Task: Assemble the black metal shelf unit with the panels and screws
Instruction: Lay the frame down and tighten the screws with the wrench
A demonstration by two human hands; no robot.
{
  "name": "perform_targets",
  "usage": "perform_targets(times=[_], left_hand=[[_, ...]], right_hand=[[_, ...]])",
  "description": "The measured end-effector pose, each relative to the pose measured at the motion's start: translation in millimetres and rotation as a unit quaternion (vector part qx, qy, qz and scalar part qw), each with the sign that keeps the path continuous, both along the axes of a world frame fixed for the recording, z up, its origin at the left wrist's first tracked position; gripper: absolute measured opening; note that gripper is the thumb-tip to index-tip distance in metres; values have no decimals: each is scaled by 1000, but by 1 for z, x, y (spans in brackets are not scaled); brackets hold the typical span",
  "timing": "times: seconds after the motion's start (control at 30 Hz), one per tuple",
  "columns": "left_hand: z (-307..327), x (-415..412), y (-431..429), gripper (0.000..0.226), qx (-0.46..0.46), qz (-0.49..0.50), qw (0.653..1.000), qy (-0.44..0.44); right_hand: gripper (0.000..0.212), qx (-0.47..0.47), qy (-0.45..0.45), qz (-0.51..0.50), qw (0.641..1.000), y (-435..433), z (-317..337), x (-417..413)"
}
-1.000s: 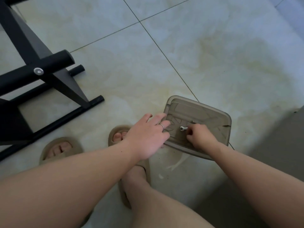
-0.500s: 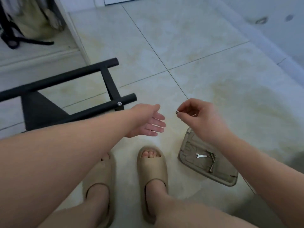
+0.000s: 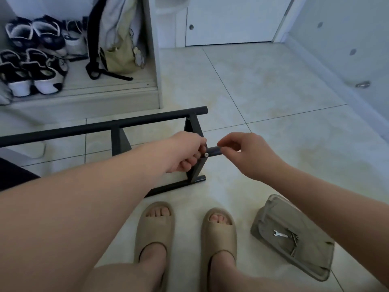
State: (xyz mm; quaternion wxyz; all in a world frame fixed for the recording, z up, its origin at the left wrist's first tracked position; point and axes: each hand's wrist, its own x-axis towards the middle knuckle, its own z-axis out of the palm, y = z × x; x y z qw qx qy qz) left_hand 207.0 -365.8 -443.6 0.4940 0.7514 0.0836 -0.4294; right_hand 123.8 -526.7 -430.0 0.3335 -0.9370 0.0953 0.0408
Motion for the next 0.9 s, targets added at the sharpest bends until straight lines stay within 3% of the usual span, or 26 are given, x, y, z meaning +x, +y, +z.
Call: perform_targets(times=[0.03,0.07,0.13,0.27,0.33,0.43,0.6,0.9], left_hand=[[-3,3,5,27,76,-39,989,-123],[-5,5,10,26,153,-82,955,-242],[-10,7,22,27,254,-172,887,-345],[-22,4,37,24,357,-339,808,-323],[-24,0,39,9,382,-367,775,-344],[-21,-8,44,7,400,-397,741,-365],[-24,-36,56,32,364,-470,707,-382],[-41,-109,60,41,273,-470,750,-377]], right_hand=[[20,-22,20,9,1000,2,-3,6],[25,-40,39,17,998,5,-6,12],[35,-74,72,33,994,10,-11,21],[43,-121,127,35,984,14,-23,28],[39,-143,132,45,980,16,-25,23],[42,-149,125,50,980,20,-27,3],[39,-145,117,51,981,22,-34,-50],[25,-136,170,74,973,5,-42,-123]])
